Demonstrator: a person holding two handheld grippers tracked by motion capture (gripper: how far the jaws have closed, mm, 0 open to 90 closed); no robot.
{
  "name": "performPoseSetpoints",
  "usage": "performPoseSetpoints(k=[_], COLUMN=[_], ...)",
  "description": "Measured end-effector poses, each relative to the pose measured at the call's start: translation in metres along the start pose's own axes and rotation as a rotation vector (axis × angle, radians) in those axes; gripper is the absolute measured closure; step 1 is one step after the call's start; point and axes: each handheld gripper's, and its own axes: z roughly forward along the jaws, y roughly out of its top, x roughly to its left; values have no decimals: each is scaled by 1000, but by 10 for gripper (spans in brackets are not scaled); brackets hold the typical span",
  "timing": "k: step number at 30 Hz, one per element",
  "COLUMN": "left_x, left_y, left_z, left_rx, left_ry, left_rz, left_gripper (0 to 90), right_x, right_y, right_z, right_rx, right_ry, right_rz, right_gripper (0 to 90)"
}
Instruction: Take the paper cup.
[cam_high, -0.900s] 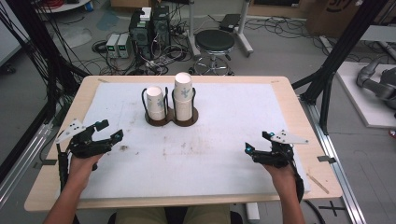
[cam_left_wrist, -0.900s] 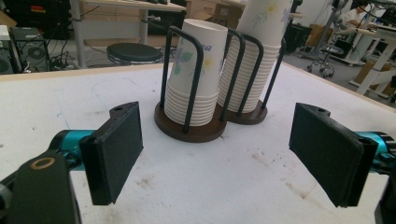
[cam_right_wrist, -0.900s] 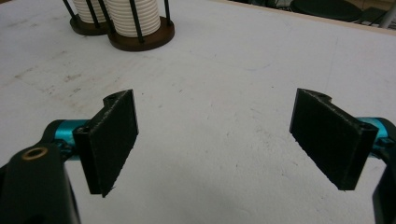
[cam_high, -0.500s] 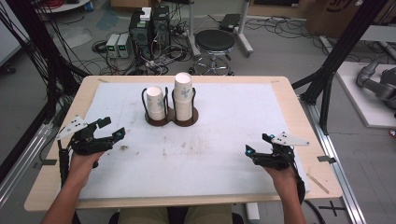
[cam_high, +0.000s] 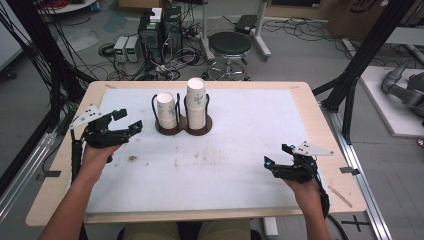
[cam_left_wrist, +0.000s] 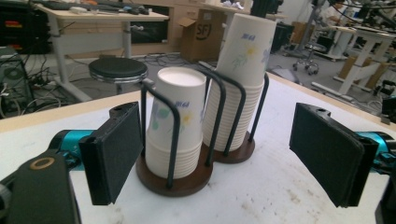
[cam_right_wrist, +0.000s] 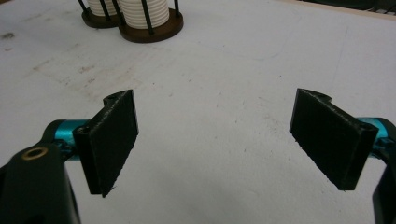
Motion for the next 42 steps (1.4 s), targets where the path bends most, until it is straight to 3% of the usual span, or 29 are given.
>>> performPoseSetpoints(k=[9, 20, 26, 35, 39, 40, 42], left_x=[3, 9, 12, 22, 22, 22, 23], left_y=[33, 54, 54, 44, 52, 53, 53], left_z=[26, 60, 77, 95, 104, 106, 109], left_rx=[29, 54, 65, 102, 134, 120, 130], left_ry=[-32, -66, -79, -62, -59, -54, -47], left_rz=[29, 52, 44, 30, 47, 51, 36], left_gripper=[171, 173, 188, 188, 189, 190, 195], right_x=[2, 4, 4, 3, 4, 4, 4], right_y=[4, 5, 3, 1, 0, 0, 0], right_z=[5, 5, 4, 2, 3, 3, 3], right_rx=[12, 15, 21, 22, 29, 29, 31], right_ry=[19, 38, 44, 45, 47, 48, 50], right_rz=[-1, -6, -5, -5, -2, -3, -6], right_gripper=[158, 157, 157, 157, 157, 158, 157])
